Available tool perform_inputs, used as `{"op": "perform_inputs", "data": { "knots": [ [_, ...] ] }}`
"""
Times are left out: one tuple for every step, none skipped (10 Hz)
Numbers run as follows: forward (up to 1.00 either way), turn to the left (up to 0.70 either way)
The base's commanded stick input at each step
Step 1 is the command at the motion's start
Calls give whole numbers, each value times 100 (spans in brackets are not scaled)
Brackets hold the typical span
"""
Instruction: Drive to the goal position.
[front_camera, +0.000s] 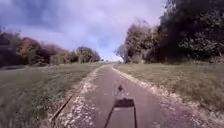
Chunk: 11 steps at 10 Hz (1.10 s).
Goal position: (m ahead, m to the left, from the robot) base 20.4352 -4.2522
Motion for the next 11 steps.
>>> {"op": "perform_inputs", "data": {
  "knots": [
    [70, 9],
    [70, 12],
    [70, 13],
    [70, 11],
    [70, 5],
    [70, 3],
    [70, 0],
    [70, 0],
    [70, 0],
    [70, 0],
    [70, 0]
  ]
}}
